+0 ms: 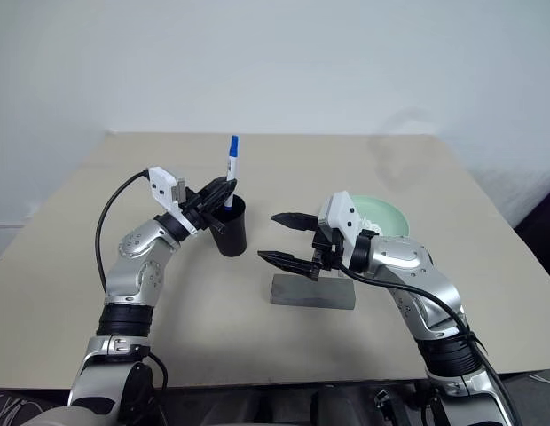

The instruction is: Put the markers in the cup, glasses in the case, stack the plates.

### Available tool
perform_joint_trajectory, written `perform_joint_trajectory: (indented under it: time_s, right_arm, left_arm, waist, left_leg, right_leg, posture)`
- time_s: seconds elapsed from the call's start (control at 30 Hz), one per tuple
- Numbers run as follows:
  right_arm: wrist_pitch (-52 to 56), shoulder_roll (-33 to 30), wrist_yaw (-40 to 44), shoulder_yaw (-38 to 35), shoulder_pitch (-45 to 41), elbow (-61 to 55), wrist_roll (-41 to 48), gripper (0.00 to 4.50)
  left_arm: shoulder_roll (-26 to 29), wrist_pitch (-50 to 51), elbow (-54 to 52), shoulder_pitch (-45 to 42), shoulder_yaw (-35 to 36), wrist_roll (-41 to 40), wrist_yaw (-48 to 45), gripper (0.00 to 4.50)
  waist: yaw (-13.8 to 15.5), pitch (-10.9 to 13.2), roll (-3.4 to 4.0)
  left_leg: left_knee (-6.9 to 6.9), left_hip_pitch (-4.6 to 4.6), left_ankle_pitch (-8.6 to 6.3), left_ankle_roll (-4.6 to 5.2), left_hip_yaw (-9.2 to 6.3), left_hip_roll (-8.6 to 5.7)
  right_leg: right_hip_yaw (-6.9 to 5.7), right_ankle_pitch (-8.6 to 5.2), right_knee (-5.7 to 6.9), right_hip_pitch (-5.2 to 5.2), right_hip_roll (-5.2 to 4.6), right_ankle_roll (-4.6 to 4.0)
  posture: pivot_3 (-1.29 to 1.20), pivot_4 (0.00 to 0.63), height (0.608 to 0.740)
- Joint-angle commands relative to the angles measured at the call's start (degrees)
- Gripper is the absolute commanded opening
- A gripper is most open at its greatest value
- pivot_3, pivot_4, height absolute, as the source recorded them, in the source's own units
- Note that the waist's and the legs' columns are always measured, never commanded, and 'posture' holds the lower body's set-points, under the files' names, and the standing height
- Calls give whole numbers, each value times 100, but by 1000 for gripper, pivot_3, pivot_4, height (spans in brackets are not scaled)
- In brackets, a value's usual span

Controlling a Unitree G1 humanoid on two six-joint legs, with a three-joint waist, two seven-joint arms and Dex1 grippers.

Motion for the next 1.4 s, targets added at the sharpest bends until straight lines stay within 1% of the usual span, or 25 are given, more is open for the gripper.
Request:
perform_joint_trajectory:
  time_s: [0.03,0.67,1.13,1.2,1.27,1.4]
  right_arm:
    - [-122,4,-4,-121,-147,-45,-16,3603]
    - [-142,55,25,-107,-182,9,-66,3603]
    - [-196,116,30,-125,-193,51,-115,3603]
    - [-204,110,32,-129,-193,54,-114,3603]
    - [-211,105,38,-130,-198,62,-112,3603]
    - [-225,100,49,-127,-209,82,-108,3603]
  left_arm:
    - [-5,-138,11,-43,-64,43,55,94]
    - [30,-260,15,-452,-89,-46,180,94]
    - [59,-617,616,-526,-126,86,95,94]
    - [56,-619,607,-507,-123,76,95,846]
    - [53,-612,583,-481,-119,69,106,1428]
    - [50,-605,540,-462,-122,67,118,2870]
  waist:
    - [0,0,0]
    - [0,-2,3]
    - [-1,-2,3]
    - [0,-2,3]
    - [0,-2,3]
    - [0,-2,3]
  left_leg:
    - [0,0,0,0,0,0]
    - [0,1,4,-5,0,0]
    - [-3,1,4,-5,-1,0]
    - [-3,1,4,-5,-1,0]
    - [-3,1,4,-5,-1,0]
    - [-3,1,4,-5,-1,1]
  right_leg:
    - [0,0,0,0,0,0]
    - [0,0,-2,4,-1,0]
    - [-3,0,-3,2,-1,0]
    - [-3,0,-3,3,-1,0]
    - [-3,0,-3,2,-1,0]
    - [-3,0,-2,2,-2,0]
  posture:
    - [0,0,740]
    - [0,0,740]
    - [0,0,740]
    - [0,0,740]
    - [0,0,740]
    - [0,0,740]
